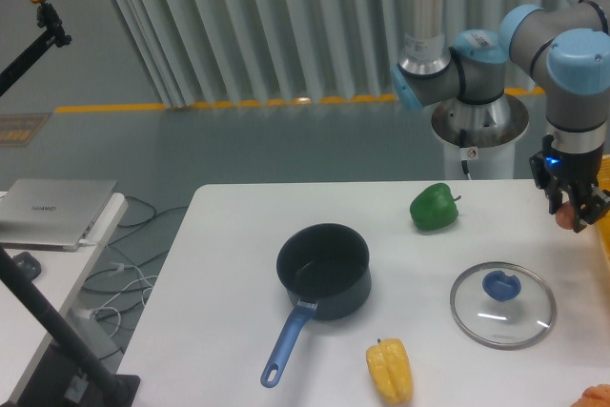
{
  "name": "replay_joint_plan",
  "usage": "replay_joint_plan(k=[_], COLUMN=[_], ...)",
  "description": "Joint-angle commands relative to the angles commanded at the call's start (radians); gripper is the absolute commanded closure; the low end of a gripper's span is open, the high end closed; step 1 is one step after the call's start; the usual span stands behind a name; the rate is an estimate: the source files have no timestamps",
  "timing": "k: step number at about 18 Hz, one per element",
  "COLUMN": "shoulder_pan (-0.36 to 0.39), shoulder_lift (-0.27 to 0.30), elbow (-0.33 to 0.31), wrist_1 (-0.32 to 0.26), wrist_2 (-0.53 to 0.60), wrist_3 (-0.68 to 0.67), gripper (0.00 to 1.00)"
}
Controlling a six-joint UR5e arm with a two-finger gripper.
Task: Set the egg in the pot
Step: 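Move the gripper holding the brown egg toward the saucepan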
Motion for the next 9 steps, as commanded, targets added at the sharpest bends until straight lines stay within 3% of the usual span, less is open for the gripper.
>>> replay_joint_plan(k=[9], shoulder_pan=[-0.029], shoulder_lift=[0.027], elbow=[-0.006], wrist_1=[-0.005], wrist_2=[-0.02], wrist_3=[-0.024], gripper=[0.66])
